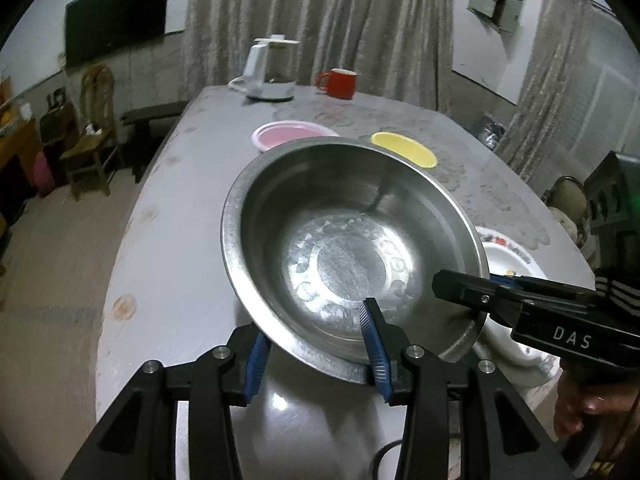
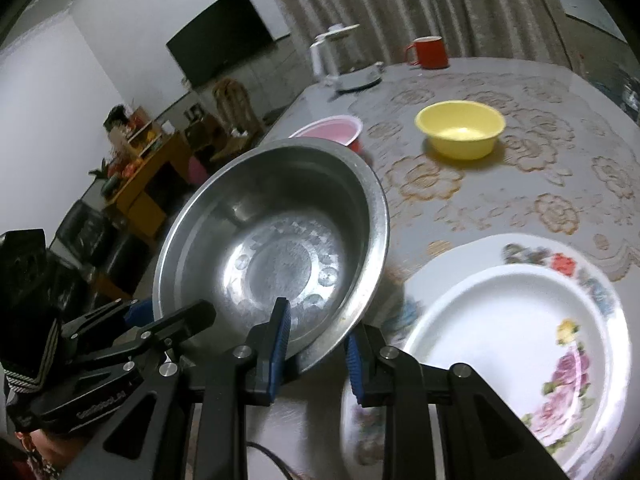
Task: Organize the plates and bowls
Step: 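Lift the steel bowl with both grippers and carry it beside the plate stack, then lower the steel bowl onto the table and open both grippers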
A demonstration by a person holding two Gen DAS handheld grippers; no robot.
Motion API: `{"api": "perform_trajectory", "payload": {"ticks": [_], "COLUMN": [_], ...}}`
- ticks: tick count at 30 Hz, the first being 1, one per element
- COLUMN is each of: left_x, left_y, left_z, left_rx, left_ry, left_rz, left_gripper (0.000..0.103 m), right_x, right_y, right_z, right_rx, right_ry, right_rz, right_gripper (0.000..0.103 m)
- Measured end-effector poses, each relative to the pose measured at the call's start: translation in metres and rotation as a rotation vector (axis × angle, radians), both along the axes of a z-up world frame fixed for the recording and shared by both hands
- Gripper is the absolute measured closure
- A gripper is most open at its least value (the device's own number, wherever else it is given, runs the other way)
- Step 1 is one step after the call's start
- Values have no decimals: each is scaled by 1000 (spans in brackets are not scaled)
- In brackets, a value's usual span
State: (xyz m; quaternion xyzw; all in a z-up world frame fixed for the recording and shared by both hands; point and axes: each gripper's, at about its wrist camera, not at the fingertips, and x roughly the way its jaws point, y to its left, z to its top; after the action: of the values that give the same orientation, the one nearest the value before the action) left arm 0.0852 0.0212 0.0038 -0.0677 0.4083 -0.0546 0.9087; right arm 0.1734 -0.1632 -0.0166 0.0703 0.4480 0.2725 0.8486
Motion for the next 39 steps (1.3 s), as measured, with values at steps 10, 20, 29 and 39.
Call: {"api": "perform_trajectory", "payload": {"ticks": [10, 20, 29, 39], "left_x": [-9, -7, -9, -16], "left_y": [16, 16, 15, 14], "left_z": [-26, -30, -27, -18], "left_rx": [-28, -30, -36, -10], "left_ry": [79, 75, 93, 90], "left_rz": [27, 25, 6, 0], "left_gripper": [58, 55, 44, 36], "right_x": [-8, -14, -17, -14], "right_y": [28, 32, 17, -11], "right_z": [-22, -25, -19, 5], "right_rx": [-53, -84, -46, -17], "right_ry": [98, 115, 122, 61], "right_rz": [41, 52, 31, -20], "right_gripper": [76, 72, 71, 71]}}
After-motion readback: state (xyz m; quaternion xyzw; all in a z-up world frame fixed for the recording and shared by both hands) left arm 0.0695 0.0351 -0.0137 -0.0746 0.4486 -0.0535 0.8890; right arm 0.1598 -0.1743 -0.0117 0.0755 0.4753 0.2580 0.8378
